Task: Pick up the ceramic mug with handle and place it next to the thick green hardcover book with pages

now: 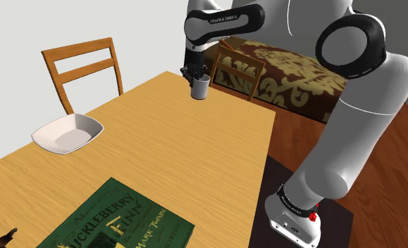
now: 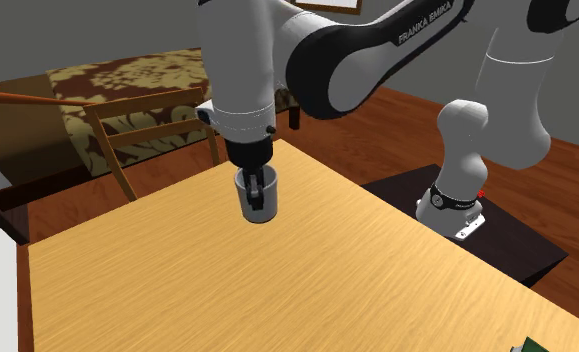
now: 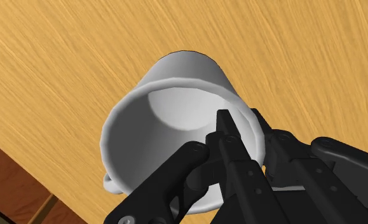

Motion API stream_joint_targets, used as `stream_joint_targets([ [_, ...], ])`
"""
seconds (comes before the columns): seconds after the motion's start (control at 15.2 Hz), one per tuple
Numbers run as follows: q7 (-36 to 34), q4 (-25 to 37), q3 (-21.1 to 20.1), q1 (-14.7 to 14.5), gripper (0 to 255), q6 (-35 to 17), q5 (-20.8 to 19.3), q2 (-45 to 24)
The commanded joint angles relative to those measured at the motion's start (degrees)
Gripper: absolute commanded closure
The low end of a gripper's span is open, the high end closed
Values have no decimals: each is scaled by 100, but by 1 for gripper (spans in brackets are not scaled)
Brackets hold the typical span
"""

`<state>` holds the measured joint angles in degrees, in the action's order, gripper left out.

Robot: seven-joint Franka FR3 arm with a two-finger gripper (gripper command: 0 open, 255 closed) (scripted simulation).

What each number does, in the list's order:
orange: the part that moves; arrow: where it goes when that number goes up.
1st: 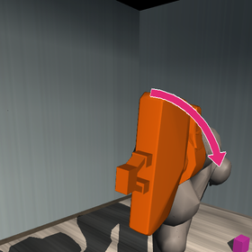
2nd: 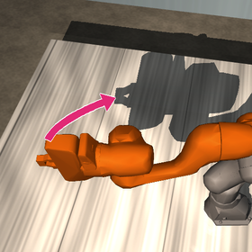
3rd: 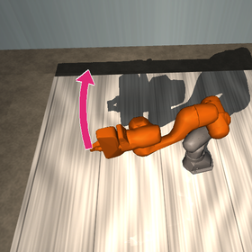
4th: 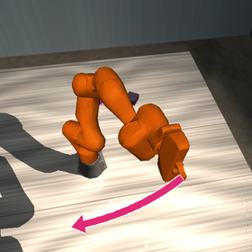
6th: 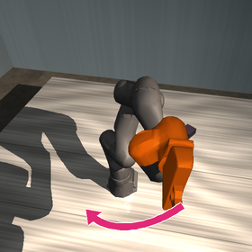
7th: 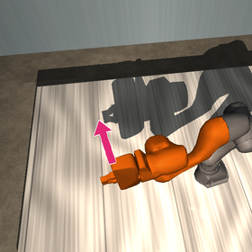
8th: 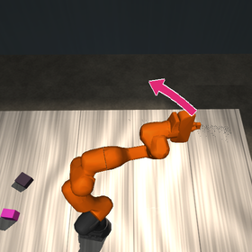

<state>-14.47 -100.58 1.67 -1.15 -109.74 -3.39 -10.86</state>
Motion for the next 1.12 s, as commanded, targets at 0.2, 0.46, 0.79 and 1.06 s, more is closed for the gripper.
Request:
stream_joint_targets([
  [0.2, -382, -1279, -156, -203, 255, -235, -30, 1023],
  [0.46, -705, -2123, -324, -364, 255, -334, -1, 1750],
  [0.79, -1120, -3028, -584, -583, 255, -348, 118, 2621],
  [1.06, -1466, -3640, -827, -792, 255, -279, 287, 3291],
])
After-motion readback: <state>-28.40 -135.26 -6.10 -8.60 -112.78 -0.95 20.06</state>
